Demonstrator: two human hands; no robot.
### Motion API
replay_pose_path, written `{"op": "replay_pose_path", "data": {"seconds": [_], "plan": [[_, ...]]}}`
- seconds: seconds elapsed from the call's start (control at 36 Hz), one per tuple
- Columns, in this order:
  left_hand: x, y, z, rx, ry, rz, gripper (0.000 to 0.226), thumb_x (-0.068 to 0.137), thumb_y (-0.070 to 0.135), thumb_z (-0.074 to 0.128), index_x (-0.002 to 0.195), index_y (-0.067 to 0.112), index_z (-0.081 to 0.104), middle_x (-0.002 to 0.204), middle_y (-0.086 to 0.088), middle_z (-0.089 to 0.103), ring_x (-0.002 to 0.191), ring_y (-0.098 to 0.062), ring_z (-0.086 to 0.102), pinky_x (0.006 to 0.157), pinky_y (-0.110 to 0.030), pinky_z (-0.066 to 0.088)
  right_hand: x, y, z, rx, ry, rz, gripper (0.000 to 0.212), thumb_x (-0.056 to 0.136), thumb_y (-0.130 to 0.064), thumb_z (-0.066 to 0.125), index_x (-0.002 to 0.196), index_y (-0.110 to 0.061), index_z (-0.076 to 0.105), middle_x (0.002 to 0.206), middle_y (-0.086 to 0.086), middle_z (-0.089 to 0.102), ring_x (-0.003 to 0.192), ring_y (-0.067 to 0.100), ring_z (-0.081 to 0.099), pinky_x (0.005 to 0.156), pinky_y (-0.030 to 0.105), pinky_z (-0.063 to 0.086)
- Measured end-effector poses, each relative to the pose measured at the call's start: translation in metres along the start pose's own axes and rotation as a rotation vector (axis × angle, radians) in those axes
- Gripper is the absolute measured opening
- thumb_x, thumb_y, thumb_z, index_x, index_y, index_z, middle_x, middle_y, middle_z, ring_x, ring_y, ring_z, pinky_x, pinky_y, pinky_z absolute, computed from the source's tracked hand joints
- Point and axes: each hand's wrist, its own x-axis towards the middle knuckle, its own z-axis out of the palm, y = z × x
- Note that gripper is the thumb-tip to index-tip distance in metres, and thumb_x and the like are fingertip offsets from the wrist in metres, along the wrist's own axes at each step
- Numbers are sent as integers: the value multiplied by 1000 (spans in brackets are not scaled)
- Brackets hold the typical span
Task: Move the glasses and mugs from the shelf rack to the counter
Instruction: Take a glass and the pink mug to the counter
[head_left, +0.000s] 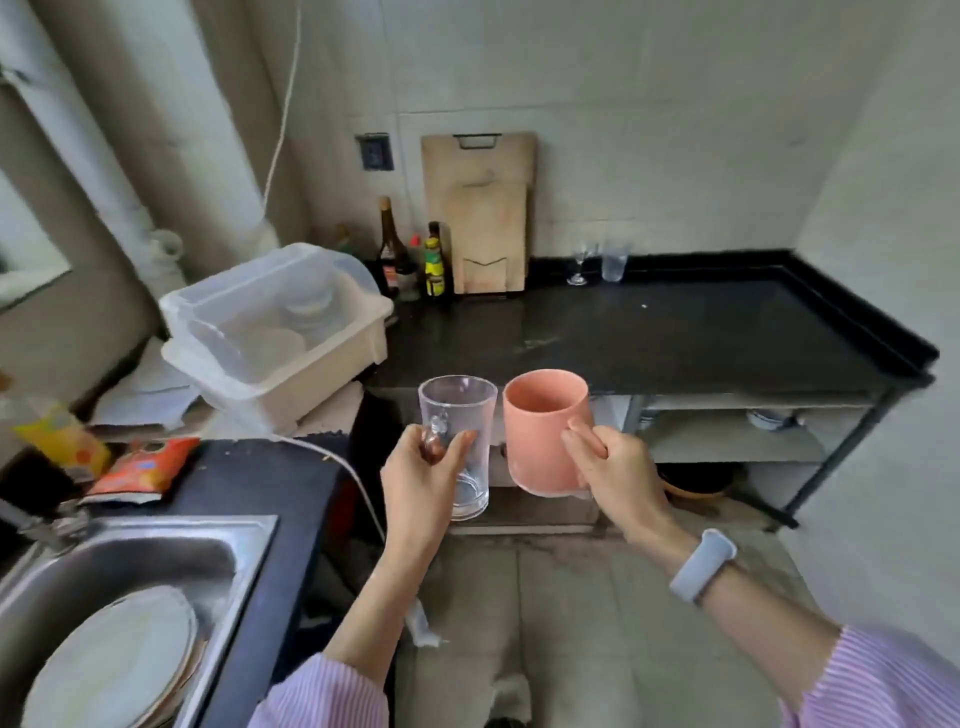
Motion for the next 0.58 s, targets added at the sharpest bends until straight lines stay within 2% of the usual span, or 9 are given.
{"op": "replay_pose_path", "data": {"seconds": [0.11,0.17,0.25,0.36,0.42,0.5,0.58], "plan": [[60,-10,68,-49,-107,-9,40,78,31,70,65,4,43,56,4,43,52,-7,35,52,-20,34,65,24,-13,-86,112,47,48,91,-35,51,66,6,51,69,26,61,69,39,55,62,43,44],[93,-14,99,-67,-161,-14,39,79,30,69,63,9,39,58,1,42,55,-13,35,54,-24,34,100,31,-15,-106,145,76,47,92,-34,50,64,4,51,70,28,61,72,41,56,66,45,45],[141,-19,141,-60,-226,-21,40,79,29,68,62,14,36,57,-1,40,55,-15,34,54,-29,33,151,42,-15,-121,172,124,43,93,-35,48,59,-8,48,68,23,60,72,40,56,67,46,46],[194,-27,192,-63,-296,-75,38,81,27,66,65,4,41,62,-16,47,59,-17,40,58,-33,39,206,62,-16,-98,204,208,44,92,-39,48,54,-18,42,55,1,52,61,28,53,56,35,41],[214,-31,217,-58,-320,-103,38,83,27,65,72,-5,46,71,-25,56,61,-21,45,62,-36,44,229,74,-18,-94,212,253,44,92,-39,49,55,-15,42,54,2,51,61,28,52,57,34,40],[239,-36,253,-46,-343,-113,37,84,26,65,75,-6,49,76,-26,60,62,-26,50,60,-34,47,259,92,-26,-105,229,287,45,91,-37,50,53,-16,41,52,2,49,60,28,52,56,33,39],[261,-39,292,-30,-370,-124,37,83,27,65,80,-8,53,80,-26,62,74,-41,59,70,-44,54,291,109,-35,-122,221,318,43,92,-39,47,59,-11,45,56,4,50,61,25,49,55,32,35]]}}
